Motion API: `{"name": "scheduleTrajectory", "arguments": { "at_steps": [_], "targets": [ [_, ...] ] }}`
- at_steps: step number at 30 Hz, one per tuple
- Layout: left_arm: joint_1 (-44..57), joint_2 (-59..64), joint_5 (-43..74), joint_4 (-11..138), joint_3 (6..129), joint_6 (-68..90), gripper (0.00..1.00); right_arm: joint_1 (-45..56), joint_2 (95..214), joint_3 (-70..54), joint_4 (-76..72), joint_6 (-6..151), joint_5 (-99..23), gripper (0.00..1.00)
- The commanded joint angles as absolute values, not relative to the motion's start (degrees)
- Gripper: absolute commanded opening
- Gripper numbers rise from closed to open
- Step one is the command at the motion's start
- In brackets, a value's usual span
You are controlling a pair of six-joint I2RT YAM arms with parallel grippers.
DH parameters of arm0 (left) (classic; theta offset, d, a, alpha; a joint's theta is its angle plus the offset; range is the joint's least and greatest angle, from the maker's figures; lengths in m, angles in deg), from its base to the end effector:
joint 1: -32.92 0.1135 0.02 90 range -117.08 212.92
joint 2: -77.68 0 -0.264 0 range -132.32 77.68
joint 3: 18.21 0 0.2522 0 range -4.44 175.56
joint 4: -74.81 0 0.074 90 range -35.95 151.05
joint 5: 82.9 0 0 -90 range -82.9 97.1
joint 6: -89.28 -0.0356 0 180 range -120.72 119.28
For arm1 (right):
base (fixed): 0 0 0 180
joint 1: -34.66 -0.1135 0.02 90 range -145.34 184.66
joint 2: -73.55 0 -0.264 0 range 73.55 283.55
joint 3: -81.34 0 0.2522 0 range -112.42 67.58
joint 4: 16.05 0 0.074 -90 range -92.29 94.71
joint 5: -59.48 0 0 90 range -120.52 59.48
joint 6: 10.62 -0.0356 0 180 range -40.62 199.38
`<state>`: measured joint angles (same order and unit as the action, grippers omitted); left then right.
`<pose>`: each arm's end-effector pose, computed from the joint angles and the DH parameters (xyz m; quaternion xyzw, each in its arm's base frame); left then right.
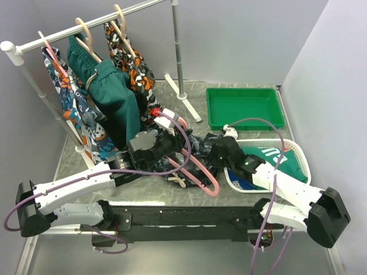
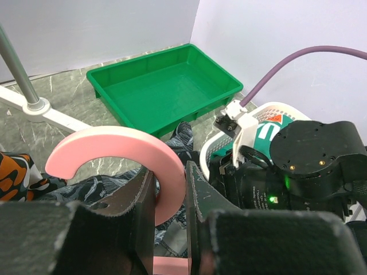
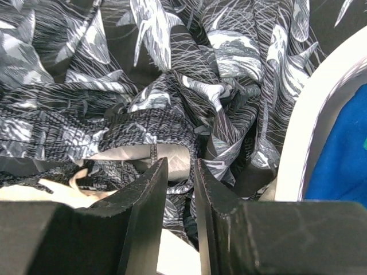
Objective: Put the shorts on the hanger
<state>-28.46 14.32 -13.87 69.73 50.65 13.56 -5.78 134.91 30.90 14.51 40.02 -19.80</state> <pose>0.1357 -0.2220 0.3744 0.1584 0.6867 -0.3267 0.6298 0.1738 0.1394 0.2252 0.0298 0.9080 0.1971 0.3685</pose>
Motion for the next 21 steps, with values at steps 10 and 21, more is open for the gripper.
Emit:
{"name": "scheduleTrajectory", "arguments": {
  "at_steps": [10, 21],
  "targets": [
    [-28.6, 14.7, -14.7, 72.1, 53.0, 12.8, 0.01, -5.5, 142.1, 29.8, 9.4, 40.6, -20.4, 0.31],
    [-28.6, 13.5, -21.8, 77.3, 52.3, 12.8, 0.01, -5.6, 131.5, 36.4, 11.4, 36.9, -21.1, 0.0]
  ]
}}
